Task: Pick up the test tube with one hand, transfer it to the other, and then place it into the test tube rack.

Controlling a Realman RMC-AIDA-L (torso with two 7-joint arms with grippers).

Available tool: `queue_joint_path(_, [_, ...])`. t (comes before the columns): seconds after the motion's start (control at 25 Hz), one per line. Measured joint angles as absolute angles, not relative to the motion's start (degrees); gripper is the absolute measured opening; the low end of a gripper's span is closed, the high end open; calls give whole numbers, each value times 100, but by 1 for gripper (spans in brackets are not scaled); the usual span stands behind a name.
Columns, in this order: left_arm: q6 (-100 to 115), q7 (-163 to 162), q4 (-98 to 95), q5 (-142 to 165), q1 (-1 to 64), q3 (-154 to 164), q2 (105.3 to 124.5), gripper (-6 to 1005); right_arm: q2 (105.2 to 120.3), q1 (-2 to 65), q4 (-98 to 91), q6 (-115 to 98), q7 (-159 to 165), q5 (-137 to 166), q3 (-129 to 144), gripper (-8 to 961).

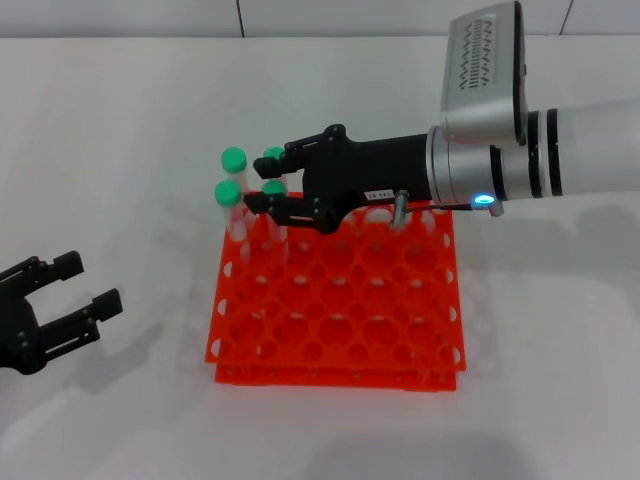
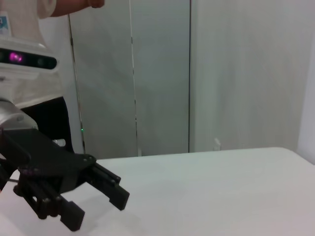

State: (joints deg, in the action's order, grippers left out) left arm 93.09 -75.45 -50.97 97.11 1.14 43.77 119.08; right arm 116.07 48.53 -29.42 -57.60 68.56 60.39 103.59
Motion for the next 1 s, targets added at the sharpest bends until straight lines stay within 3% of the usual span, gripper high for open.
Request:
queue_joint_path(0.4, [9448, -7597, -5140, 9711, 135, 4242, 11909, 744, 11449, 4115, -4092, -6390, 7570, 6821, 9848, 395])
queue_joint_path(0.8, [9595, -7636, -5135, 9701, 301, 4236, 11907, 744, 11437, 2931, -4518, -8394, 7473, 8187, 7490, 407])
queue_joint_path(1.0, [9636, -7665, -5108, 9773, 410, 4254, 11892, 744, 11320, 2422, -4303, -8596, 6955, 8222, 7230, 585])
